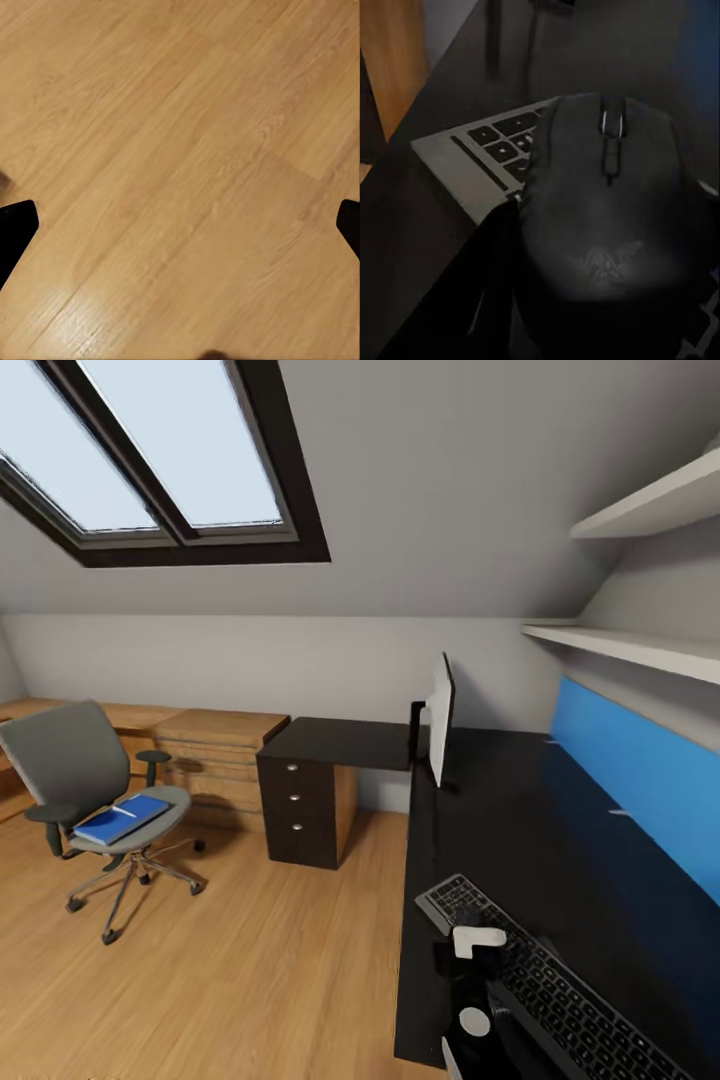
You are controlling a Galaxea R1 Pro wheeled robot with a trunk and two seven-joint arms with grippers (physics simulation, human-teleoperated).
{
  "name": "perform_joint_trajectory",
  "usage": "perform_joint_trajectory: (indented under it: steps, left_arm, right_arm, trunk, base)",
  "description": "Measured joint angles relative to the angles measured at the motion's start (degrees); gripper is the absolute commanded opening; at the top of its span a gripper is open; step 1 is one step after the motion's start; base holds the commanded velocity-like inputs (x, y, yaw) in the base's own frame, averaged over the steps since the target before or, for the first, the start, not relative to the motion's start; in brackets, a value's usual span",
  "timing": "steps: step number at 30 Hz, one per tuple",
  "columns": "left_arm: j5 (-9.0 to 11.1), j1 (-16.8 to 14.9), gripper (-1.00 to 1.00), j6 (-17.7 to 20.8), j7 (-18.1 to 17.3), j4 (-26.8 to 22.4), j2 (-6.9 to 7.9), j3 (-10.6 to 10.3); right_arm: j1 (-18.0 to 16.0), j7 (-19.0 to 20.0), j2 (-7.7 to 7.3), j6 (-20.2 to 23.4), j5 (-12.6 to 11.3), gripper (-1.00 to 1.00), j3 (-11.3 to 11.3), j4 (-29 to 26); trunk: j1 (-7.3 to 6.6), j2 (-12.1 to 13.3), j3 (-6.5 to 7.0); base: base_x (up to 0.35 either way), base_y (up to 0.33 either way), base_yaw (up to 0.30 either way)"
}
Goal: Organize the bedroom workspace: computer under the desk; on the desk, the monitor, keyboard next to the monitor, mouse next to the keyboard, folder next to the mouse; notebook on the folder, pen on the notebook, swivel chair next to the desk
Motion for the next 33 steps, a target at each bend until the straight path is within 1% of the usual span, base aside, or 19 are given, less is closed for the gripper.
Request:
perform_joint_trajectory:
  steps: [3,4,7,9,12,18,33]
  left_arm:
    - [0.0,0.0,1.0,0.0,0.0,0.0,0.0,0.0]
    - [0.0,0.0,1.0,0.0,0.0,0.0,0.0,0.0]
    - [0.0,0.0,1.0,0.0,0.0,0.0,0.0,0.0]
    - [0.0,0.0,1.0,0.0,0.0,0.0,0.0,0.0]
    - [0.0,0.0,1.0,0.0,0.0,0.0,0.0,0.0]
    - [0.0,0.0,1.0,0.0,0.0,0.0,0.0,0.0]
    - [0.0,0.0,1.0,0.1,0.0,0.0,0.06,0.0]
  right_arm:
    - [0.0,-1.4,0.0,-1.6,0.1,-1.0,0.4,0.9]
    - [0.0,-2.0,0.0,-2.1,0.1,-1.0,0.9,1.3]
    - [0.0,-3.7,0.0,-2.7,0.2,-1.0,4.2,2.2]
    - [0.0,-4.7,0.0,-2.9,0.2,-1.0,5.8,2.4]
    - [0.0,-6.0,0.0,-3.0,0.2,-1.0,7.2,2.9]
    - [0.0,-6.4,0.0,-4.3,0.3,-1.0,7.7,3.6]
    - [0.0,-6.5,0.0,-4.7,0.4,-1.0,7.8,4.2]
  trunk:
    - [0.0,0.0,-0.11]
    - [0.0,0.0,-0.15]
    - [0.01,0.0,-0.27]
    - [0.01,0.0,-0.36]
    - [0.01,0.0,-0.5]
    - [0.0,0.0,-0.61]
    - [0.0,0.0,-0.62]
  base:
    - [0.254,0.255,0.269]
    - [0.256,0.254,0.262]
    - [0.256,0.253,0.255]
    - [0.256,0.253,0.246]
    - [0.256,0.253,0.188]
    - [0.256,0.254,0.048]
    - [0.258,0.25,0.003]
